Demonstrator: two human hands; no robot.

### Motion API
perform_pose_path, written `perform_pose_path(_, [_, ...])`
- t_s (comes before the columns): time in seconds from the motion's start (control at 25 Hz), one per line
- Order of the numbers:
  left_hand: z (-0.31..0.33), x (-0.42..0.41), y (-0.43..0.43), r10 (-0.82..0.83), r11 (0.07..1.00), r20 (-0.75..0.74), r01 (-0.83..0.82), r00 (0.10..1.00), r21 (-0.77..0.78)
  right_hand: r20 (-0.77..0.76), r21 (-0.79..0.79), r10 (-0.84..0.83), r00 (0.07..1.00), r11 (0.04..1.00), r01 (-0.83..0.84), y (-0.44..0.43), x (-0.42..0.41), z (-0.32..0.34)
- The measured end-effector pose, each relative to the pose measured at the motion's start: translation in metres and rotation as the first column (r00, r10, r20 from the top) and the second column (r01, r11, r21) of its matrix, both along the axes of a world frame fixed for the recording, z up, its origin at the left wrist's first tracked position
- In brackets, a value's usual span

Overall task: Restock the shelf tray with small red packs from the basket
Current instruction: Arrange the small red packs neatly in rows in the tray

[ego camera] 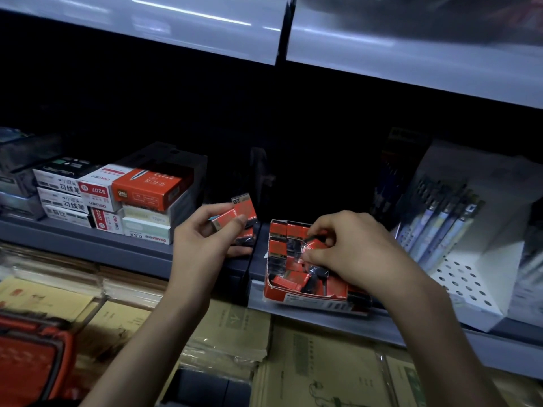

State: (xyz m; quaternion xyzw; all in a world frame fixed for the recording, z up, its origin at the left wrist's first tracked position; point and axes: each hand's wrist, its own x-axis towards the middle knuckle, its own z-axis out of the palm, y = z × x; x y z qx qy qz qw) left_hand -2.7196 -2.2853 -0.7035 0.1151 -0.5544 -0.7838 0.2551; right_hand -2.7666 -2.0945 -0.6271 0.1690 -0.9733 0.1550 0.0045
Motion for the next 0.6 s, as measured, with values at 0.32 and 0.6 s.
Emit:
perform_pose_path(0.32, [0.002, 0.004, 0.000, -0.005, 1.000, 0.002, 0.005, 1.000, -0.005, 0.011, 0.051, 0.119, 0.993, 0.991, -0.120, 0.000, -0.010, -0.003])
perform_pose_path(0.6, [0.003, 0.005, -0.001, -0.016, 1.000, -0.009, 0.016, 1.000, 0.003, 0.121, 0.004, 0.079, 0.990, 0.997, -0.080, 0.005, -0.019, 0.003])
